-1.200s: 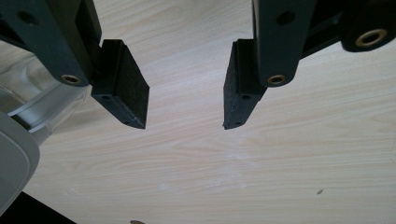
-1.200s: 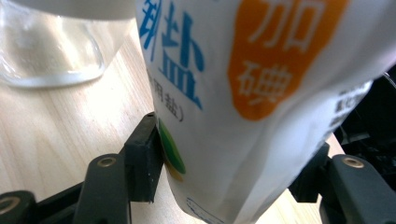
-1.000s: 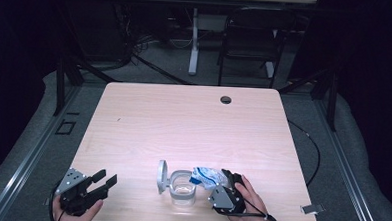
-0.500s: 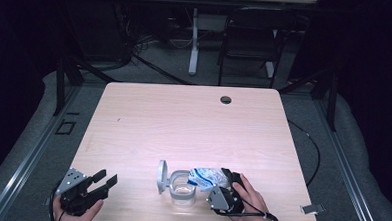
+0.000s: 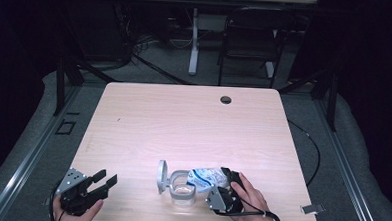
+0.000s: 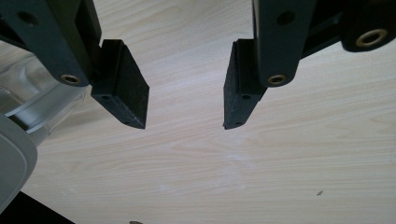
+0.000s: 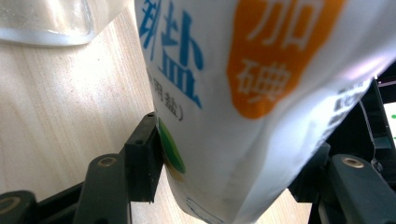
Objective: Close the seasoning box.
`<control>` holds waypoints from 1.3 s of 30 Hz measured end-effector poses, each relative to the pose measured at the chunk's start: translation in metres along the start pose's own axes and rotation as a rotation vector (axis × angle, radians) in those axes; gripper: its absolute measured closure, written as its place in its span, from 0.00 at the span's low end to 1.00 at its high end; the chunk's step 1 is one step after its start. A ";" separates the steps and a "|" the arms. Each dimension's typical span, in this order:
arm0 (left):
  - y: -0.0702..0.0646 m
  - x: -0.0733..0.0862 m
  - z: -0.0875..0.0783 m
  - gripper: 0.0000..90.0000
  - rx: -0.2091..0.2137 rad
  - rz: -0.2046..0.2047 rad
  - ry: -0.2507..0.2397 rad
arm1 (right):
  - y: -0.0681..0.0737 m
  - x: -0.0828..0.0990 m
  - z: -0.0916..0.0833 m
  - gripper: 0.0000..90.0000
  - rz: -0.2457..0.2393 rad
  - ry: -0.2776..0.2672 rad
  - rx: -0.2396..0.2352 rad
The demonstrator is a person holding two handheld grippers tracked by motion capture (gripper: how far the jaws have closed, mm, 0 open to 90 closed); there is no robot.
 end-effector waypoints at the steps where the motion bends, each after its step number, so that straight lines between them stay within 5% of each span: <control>1: 0.000 0.000 0.000 0.56 0.000 0.001 0.001 | -0.001 0.000 0.000 0.44 -0.016 0.004 0.004; 39: 0.001 0.000 0.000 0.56 -0.003 -0.002 -0.003 | -0.007 -0.005 0.000 0.44 -0.123 0.020 0.048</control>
Point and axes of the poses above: each handheld gripper's, and its own axes: z roughly forward along the jaws, x roughly out of its underside, y roughly to its left, the point moved 5 cm from there along z, roughly forward along the jaws, and after that the axes turned 5 degrees about y, right-handed, at the moved point
